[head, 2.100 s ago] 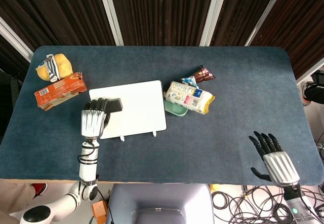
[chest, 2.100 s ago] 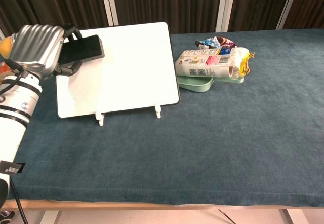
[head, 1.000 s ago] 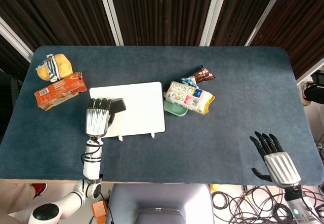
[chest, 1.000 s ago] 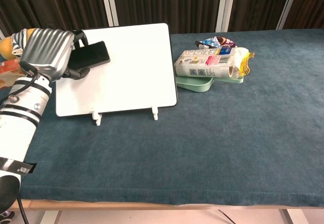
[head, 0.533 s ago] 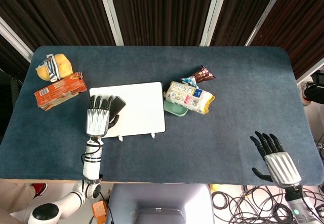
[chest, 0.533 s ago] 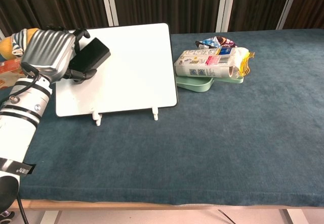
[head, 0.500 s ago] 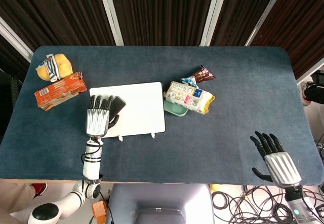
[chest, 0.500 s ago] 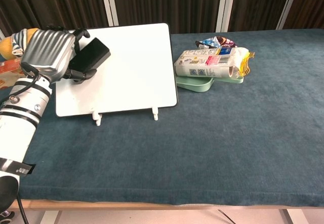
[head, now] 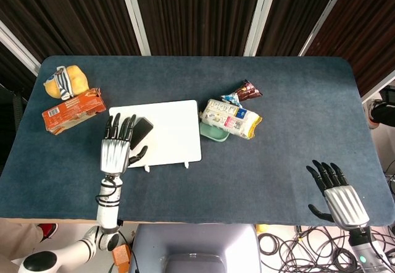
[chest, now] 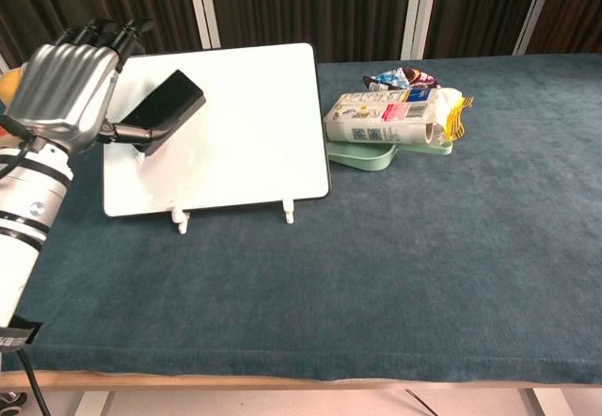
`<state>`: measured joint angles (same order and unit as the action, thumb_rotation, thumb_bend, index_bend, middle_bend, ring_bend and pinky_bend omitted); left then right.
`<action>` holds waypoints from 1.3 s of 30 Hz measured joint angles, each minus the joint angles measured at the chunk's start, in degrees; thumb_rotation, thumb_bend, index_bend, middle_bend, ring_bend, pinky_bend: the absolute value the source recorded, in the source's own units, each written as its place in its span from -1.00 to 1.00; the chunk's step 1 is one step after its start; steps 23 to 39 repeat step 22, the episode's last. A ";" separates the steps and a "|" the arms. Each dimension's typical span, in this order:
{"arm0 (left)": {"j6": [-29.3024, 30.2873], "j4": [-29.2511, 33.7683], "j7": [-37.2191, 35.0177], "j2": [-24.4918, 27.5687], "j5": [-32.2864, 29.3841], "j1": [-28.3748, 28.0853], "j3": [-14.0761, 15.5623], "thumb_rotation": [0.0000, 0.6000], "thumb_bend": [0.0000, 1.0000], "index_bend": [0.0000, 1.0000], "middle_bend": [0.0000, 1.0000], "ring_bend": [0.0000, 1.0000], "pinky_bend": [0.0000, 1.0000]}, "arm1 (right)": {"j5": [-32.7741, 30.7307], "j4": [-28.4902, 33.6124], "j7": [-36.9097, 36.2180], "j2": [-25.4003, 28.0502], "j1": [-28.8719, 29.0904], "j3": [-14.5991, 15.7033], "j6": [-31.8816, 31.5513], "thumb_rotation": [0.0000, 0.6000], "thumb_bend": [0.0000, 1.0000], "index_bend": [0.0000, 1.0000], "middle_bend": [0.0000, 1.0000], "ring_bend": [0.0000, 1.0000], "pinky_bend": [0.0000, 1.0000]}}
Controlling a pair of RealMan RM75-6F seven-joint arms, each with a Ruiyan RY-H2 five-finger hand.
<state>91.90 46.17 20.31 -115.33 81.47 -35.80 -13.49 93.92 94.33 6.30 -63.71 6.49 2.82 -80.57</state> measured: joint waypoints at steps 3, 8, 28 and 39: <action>2.11 10.50 1.40 5.71 1.16 3.55 2.70 0.55 -0.61 -0.95 -0.76 -0.98 -0.75 | 0.20 0.04 0.37 -0.10 -0.10 0.13 -0.07 1.00 -0.68 -1.00 -1.00 -1.00 -1.00; 1.89 32.52 3.92 20.17 0.01 9.73 9.18 1.00 -0.55 -1.00 -0.88 -1.00 -0.94 | -0.12 0.20 1.65 -0.60 -0.11 0.08 0.27 1.00 -0.68 -1.00 -1.00 -1.00 -1.00; 2.80 54.23 -9.42 49.32 -0.68 26.74 20.92 1.00 -0.48 -1.00 -0.92 -1.00 -1.00 | -2.58 0.54 6.39 -2.50 0.21 -0.71 1.93 1.00 -0.68 -1.00 -1.00 -1.00 -1.00; 2.80 54.23 -9.42 49.32 -0.68 26.74 20.92 1.00 -0.48 -1.00 -0.92 -1.00 -1.00 | -2.58 0.54 6.39 -2.50 0.21 -0.71 1.93 1.00 -0.68 -1.00 -1.00 -1.00 -1.00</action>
